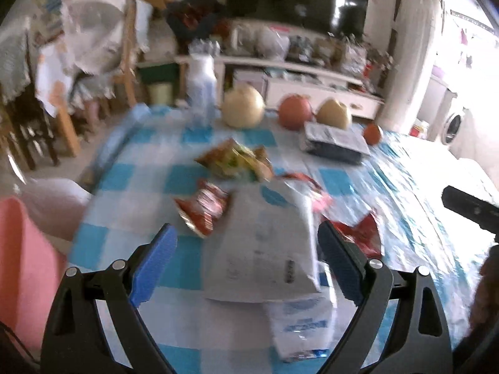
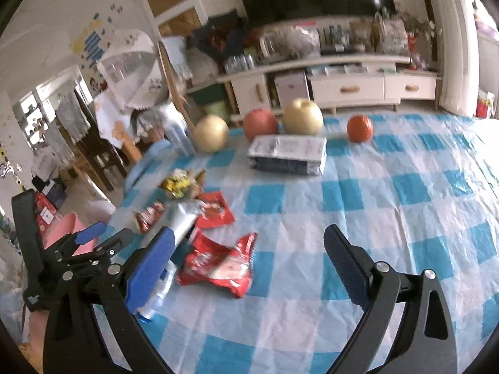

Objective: Collect trash
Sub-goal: 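Grasp the white clothes-wipes packet with the left gripper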

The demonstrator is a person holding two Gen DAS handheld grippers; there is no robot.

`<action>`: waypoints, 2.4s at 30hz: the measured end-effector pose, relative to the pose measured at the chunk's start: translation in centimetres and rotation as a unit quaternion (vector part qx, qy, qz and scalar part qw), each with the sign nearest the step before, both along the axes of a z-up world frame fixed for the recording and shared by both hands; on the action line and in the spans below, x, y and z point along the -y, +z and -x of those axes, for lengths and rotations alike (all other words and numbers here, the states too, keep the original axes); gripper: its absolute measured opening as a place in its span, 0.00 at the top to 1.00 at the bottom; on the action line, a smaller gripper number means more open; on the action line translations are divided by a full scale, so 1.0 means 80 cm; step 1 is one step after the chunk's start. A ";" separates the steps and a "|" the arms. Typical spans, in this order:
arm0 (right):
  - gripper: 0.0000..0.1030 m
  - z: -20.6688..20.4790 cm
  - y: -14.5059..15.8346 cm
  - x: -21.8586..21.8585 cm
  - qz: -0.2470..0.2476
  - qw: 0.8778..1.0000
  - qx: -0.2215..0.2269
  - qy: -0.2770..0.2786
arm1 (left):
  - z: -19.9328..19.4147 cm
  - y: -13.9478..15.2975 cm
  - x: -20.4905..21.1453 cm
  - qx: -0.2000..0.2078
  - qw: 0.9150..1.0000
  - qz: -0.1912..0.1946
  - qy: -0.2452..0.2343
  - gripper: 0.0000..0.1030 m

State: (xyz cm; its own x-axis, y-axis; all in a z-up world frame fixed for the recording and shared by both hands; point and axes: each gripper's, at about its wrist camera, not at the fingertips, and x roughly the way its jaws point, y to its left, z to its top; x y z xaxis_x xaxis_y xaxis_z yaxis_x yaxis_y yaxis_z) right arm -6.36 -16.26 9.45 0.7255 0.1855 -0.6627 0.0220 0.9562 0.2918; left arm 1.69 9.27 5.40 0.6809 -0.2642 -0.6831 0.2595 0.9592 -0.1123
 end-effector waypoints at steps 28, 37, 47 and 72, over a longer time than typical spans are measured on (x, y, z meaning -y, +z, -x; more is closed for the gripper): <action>0.07 -0.036 -0.067 -0.030 -0.026 0.991 -0.103 0.083 | -0.063 -0.057 0.033 -0.097 0.995 0.022 0.003 0.15; 0.08 -0.046 -0.075 -0.032 -0.039 0.989 -0.112 0.089 | -0.063 -0.056 0.036 -0.089 0.996 0.021 0.004 0.23; 0.08 -0.055 -0.076 -0.038 -0.025 0.989 -0.109 0.094 | -0.056 -0.048 0.029 -0.084 0.996 0.035 0.008 0.26; 0.08 -0.071 -0.063 -0.088 0.083 0.968 -0.025 0.236 | -0.033 -0.002 -0.041 -0.031 0.996 0.082 0.026 0.26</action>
State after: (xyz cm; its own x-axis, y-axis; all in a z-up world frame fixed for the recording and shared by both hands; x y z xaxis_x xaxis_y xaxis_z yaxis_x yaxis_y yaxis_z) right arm -0.72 -9.21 4.38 0.5523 0.3761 -0.7440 -0.4189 0.8968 0.1423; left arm 4.32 12.57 5.28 0.6542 -0.3413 -0.6750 0.1984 0.9386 -0.2823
